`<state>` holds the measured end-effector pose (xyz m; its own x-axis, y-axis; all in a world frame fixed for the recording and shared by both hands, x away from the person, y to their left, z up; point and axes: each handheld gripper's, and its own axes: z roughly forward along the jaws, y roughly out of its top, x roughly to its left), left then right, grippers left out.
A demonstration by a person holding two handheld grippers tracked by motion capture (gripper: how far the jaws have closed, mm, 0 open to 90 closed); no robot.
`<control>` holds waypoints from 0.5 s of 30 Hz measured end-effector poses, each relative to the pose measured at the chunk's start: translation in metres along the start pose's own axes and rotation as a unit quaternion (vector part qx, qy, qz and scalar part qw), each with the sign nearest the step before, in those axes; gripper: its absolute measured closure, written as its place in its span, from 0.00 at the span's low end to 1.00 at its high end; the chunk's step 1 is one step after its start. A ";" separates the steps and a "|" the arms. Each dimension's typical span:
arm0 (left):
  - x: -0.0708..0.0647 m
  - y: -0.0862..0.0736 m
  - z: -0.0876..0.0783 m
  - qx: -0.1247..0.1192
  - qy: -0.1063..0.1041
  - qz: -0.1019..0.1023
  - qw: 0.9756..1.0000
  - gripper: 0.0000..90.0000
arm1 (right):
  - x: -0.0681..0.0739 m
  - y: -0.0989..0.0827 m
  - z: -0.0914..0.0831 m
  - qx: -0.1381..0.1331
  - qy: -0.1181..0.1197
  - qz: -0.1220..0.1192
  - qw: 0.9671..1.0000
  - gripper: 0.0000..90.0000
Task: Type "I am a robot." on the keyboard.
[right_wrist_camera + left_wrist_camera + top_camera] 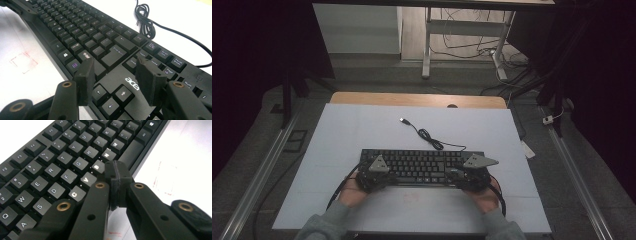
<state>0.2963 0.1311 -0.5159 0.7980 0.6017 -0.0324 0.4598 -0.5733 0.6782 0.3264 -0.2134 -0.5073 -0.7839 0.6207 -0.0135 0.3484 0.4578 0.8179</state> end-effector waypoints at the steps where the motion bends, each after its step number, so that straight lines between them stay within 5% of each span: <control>1: 0.000 0.000 0.000 -0.001 0.000 -0.001 1.000 0.99 | 0.000 0.000 0.000 0.001 -0.001 -0.001 1.000 0.55; 15: -0.001 0.000 0.005 0.000 0.012 0.001 1.000 0.99 | 0.001 0.000 0.002 0.005 -0.001 -0.003 1.000 0.55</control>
<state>0.2972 0.1277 -0.5198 0.7887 0.6147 -0.0132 0.4591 -0.5745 0.6776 0.3267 -0.2121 -0.5086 -0.7849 0.6193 -0.0206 0.3481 0.4682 0.8122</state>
